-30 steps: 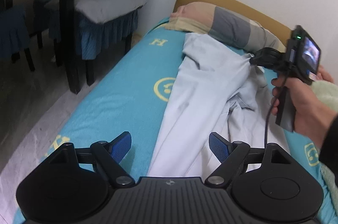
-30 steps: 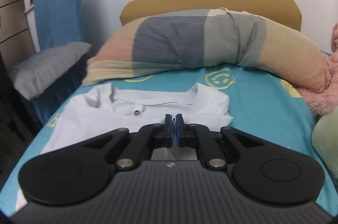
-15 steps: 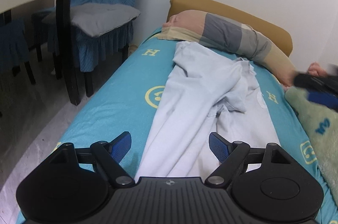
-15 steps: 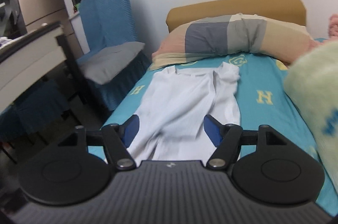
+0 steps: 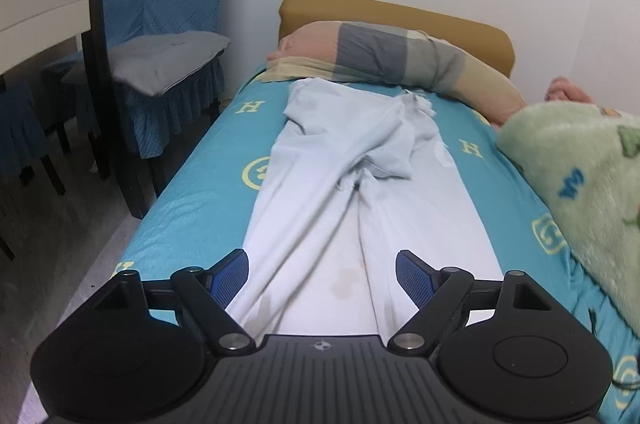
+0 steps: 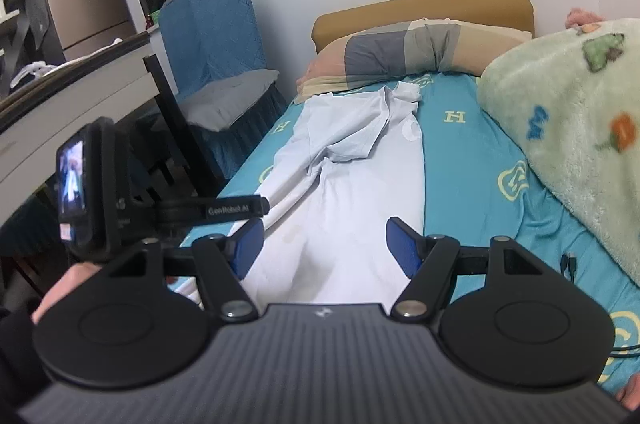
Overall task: Fold clothes
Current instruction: 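Grasp the folded T-shirt end with the left gripper and straighten it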
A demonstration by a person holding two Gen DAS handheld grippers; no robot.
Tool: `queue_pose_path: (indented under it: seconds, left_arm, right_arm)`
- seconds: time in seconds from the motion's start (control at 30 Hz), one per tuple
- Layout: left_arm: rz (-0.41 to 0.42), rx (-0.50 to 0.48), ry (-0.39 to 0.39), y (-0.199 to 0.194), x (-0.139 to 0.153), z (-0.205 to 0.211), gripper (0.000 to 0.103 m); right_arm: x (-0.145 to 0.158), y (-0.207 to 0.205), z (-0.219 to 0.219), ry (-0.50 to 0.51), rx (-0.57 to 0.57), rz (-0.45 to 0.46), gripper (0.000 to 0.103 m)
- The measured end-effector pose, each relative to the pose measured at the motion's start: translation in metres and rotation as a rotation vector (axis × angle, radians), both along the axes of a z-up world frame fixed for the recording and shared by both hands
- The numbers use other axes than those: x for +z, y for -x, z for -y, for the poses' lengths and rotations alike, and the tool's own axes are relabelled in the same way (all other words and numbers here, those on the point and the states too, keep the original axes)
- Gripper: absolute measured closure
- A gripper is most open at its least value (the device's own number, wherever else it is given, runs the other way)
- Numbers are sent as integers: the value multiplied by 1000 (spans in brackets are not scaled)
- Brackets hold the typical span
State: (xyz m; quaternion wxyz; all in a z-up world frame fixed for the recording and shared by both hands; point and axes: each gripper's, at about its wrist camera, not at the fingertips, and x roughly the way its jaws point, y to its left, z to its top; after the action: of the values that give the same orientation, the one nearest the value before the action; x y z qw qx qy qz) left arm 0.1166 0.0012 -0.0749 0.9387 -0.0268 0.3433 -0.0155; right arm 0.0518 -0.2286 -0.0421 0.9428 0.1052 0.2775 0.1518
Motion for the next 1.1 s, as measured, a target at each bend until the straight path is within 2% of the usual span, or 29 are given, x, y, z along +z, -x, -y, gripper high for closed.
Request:
queue_pose_path:
  seconds: [0.17,0.23,0.37,0.57,0.6,0.67,0.7,0.77,0.87,0.93,0.97,1.03,1.07,1.1]
  left_arm:
    - [-82,-40,-39,4,0,-17,21]
    - [-151,-85,-79,2,0,-30,21]
    - [-327,-163,-44,1,-4,-78,21]
    - [-554,-240,72,9,-28,-145,35]
    - [-570,-261,73,12,-29,-146,43]
    - [-593,-306,68,18,-29,-146,50]
    - [-604,-328,66,21,-29,-146,51]
    - [-605,-392,28,25,-26,-138,51]
    - [-666,-439,-104,29,-35,-121,51]
    - [-721,-470,-152,31,-46,-111,52]
    - [-735,-478,-159,32,-48,-110,55]
    - [-736,-489,-162,34,-46,-106,72]
    - [-738,-498,-179,37,-44,-102,91]
    - [-740,-507,-199,40,-41,-96,96]
  right_arm:
    - [-6,-12,2,-1,-24,-20,33]
    - [-8,-14,7,-19,-33,-25,34]
    - [-12,-17,17,-54,-47,-38,33]
    - [-20,-27,35,-168,-60,-108,33]
    - [-22,-28,36,-185,-61,-116,33]
    - [-22,-30,38,-201,-64,-124,33]
    - [-21,-31,38,-203,-67,-124,33]
    - [-21,-30,38,-200,-69,-125,33]
    - [-22,-30,38,-195,-70,-131,33]
    - [-23,-30,39,-196,-70,-137,33]
    - [-23,-30,40,-197,-70,-140,33]
    - [-23,-30,41,-196,-74,-141,33]
    - [-23,-29,41,-195,-74,-141,33]
    - [-23,-29,42,-195,-75,-140,33]
